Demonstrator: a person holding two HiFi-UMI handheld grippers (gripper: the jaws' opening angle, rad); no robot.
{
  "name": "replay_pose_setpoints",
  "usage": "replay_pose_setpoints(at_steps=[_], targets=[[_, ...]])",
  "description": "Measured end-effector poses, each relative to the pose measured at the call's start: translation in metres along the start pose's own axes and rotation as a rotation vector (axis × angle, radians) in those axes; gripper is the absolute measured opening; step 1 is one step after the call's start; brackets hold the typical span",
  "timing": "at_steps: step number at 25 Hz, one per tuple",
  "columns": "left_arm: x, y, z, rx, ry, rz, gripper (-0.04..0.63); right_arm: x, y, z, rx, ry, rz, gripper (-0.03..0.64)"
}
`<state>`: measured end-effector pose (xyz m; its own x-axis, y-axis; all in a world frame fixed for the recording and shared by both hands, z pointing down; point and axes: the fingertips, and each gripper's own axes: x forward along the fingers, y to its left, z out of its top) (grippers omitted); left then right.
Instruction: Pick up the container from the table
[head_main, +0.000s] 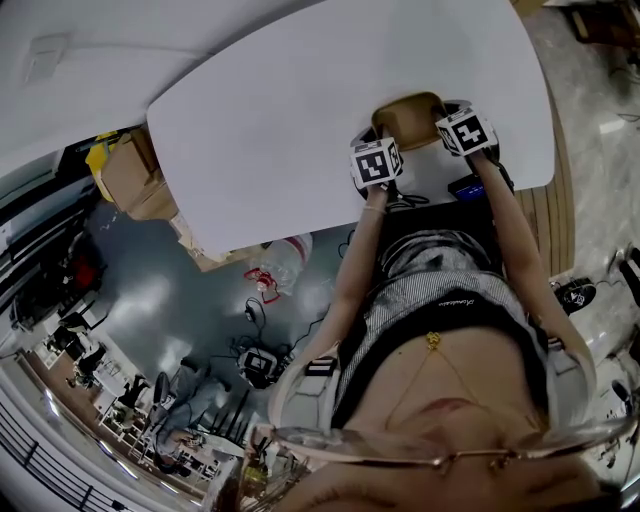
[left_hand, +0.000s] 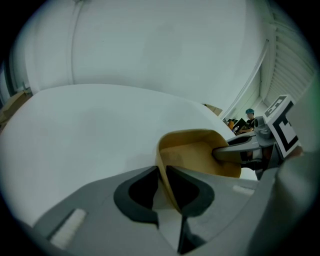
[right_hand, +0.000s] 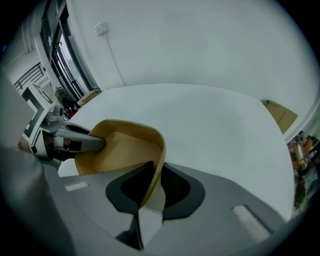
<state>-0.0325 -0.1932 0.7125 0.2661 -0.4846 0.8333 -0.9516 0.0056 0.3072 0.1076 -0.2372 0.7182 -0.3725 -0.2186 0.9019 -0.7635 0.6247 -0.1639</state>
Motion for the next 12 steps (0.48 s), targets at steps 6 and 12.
replay_pose_setpoints(at_steps=[6, 12], targets=[[0.0, 0.001, 0.0037, 0.018, -0.006, -0.003, 0.054, 0.0017, -0.0002, 0.0024, 0.007, 0.004, 0.01, 0.075], [0.0011, 0.0006, 0.004, 0.03, -0.015, 0.002, 0.054, 0.0013, -0.0014, 0.0021, 0.016, -0.008, 0.003, 0.074]])
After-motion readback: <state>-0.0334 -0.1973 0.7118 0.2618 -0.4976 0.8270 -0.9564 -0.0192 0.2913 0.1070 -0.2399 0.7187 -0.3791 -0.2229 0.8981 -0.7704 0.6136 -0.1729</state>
